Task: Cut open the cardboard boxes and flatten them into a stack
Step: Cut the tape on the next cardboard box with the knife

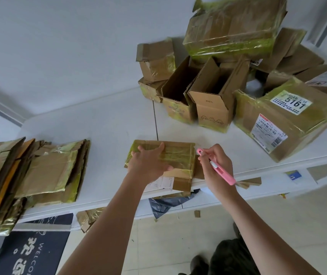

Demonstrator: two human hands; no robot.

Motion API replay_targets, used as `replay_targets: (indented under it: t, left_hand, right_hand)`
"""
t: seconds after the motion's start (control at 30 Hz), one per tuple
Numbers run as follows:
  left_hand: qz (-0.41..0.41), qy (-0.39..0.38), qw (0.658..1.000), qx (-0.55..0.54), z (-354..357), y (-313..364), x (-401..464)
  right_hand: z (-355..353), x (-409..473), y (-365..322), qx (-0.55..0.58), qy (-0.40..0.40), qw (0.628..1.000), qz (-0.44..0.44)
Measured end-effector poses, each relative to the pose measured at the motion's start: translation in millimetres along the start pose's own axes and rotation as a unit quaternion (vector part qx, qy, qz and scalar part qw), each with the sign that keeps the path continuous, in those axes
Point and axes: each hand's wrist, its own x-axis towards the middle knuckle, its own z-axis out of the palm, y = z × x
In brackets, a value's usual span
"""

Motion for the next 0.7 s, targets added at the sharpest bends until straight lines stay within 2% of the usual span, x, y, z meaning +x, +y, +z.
replay_targets:
  t: [0.17, 0.33, 0.47, 0.7]
  left_hand:
    - [0.002, 0.006, 1.000, 0.019, 3, -1, 2]
    - [0.006, 0.008, 1.000, 0.022, 4, -3, 2]
    - [0.008, 0.010, 1.000, 0.011, 3, -3, 2]
    - [0.010, 0.012, 1.000, -0.004, 3, -3, 0]
  right_hand:
    - [-2, -17, -2, -0.028, -0.030, 0.998, -0.056]
    - [-8, -21, 2, -0.020, -0.037, 0.998, -0.050]
    - [-11, -11, 5, 0.009, 0.015, 1.000, -0.009]
    - [5, 2, 11, -0.007, 0.016, 1.000, -0.001]
